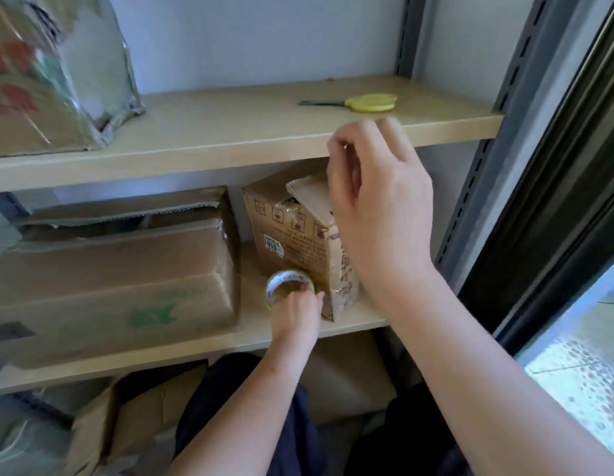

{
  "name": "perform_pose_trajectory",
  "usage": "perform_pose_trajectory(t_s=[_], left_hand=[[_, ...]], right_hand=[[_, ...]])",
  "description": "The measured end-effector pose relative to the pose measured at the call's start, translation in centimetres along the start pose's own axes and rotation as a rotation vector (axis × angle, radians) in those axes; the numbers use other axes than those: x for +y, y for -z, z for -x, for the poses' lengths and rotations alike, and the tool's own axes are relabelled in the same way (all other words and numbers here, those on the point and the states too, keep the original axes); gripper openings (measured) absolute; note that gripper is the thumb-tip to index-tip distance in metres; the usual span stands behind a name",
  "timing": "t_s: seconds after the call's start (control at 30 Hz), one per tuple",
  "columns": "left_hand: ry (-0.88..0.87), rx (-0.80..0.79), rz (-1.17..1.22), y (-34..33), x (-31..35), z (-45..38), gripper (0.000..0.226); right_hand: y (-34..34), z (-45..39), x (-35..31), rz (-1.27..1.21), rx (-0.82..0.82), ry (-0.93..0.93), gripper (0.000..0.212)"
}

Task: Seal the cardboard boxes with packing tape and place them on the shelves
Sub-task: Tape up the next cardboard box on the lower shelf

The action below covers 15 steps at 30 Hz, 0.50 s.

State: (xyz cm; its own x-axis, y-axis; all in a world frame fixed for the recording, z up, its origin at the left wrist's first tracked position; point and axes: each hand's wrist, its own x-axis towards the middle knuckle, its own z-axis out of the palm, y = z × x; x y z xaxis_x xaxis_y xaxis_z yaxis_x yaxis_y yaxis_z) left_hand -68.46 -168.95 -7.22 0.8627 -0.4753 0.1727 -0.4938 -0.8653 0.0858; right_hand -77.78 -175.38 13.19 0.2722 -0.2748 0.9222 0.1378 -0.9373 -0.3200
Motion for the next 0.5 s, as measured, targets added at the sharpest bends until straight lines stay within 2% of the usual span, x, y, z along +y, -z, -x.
perform_pose_trajectory(t_s=[0.07,0.1,0.2,0.27,0.3,0.37,0.5], left_hand=[[-0.001,0.012,-0.041,0.1,0.0,0.2,0.036],[-0.009,0.024,-0.067,0.1,0.1,0.3,0.038],[-0.020,0.033,-0.100,0.1,0.0,0.3,0.040],[-0.025,0.033,-0.102,0.1,-0.2,0.4,0.040],[-0.030,0.031,-0.099,0.1,-0.3,0.4,0.040],[-0.046,0.032,-0.103,0.1,-0.6,0.3,0.041],[-0.052,0.044,-0.095,0.1,-0.9,0.3,0.041]], right_hand=[[-0.6,-3.7,0.6,0.111,0.031,0.035,0.017],[-1.0,-5.5,1.4,0.209,-0.045,0.007,0.027],[-2.4,-9.8,4.3,0.433,-0.525,-0.167,0.050],[-2.7,-11.6,5.3,0.516,-0.769,-0.192,0.045],[-2.7,-12.4,5.3,0.549,-0.839,-0.186,0.041],[-2.4,-13.8,4.7,0.653,-0.898,-0.107,0.034],[-2.5,-15.2,4.5,0.702,-0.957,-0.106,0.026]])
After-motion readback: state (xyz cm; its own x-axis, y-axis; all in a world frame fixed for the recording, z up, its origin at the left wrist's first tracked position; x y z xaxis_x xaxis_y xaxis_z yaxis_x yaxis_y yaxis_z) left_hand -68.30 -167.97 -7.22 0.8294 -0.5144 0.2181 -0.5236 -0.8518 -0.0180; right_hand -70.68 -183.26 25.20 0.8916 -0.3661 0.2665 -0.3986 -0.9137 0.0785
